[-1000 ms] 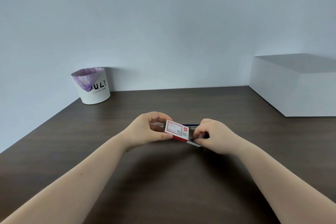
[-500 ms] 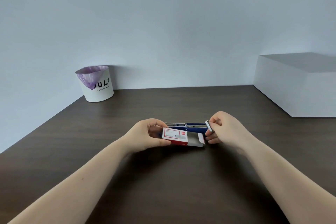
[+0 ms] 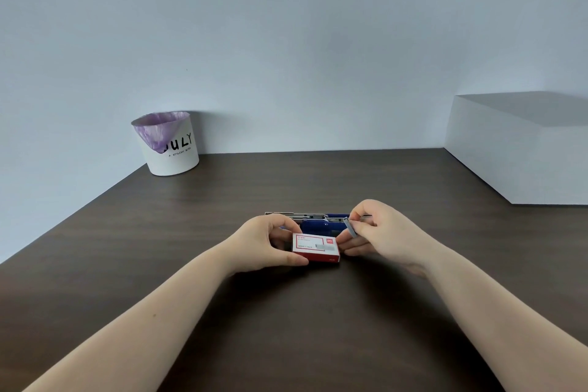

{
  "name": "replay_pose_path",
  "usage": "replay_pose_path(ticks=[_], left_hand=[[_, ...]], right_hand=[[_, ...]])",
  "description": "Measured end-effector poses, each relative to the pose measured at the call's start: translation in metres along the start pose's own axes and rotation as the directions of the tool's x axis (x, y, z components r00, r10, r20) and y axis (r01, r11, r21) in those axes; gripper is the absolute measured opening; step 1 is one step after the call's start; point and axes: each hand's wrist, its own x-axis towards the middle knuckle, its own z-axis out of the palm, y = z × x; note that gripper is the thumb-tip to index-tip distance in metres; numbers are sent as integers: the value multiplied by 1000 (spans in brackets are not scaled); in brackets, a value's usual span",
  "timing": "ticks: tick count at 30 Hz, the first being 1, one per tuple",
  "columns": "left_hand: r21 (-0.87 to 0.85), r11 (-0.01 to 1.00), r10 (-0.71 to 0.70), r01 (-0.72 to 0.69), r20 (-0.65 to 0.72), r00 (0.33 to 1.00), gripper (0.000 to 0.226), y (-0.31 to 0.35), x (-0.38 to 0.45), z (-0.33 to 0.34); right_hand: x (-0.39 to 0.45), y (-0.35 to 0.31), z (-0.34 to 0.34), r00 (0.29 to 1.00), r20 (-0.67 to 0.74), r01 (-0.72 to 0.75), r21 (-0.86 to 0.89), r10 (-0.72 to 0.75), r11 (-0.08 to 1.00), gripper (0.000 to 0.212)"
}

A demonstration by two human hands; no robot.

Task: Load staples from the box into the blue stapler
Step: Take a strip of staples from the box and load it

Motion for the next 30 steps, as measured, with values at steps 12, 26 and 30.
replay_pose_path(ticks=[12, 26, 30], left_hand=[[214, 973, 103, -89, -56, 993, 44, -6, -3, 5], [277, 953, 145, -121, -69, 987, 51, -3, -7, 7], [171, 977, 148, -124, -135, 980, 33, -6, -10, 0]], right_hand=[[1, -2, -4, 992, -126, 37, 27, -34, 999, 8], [7, 2, -2, 973, -192, 12, 590, 125, 808, 12], [11, -2, 1, 978, -195, 38, 494, 68, 869, 16]])
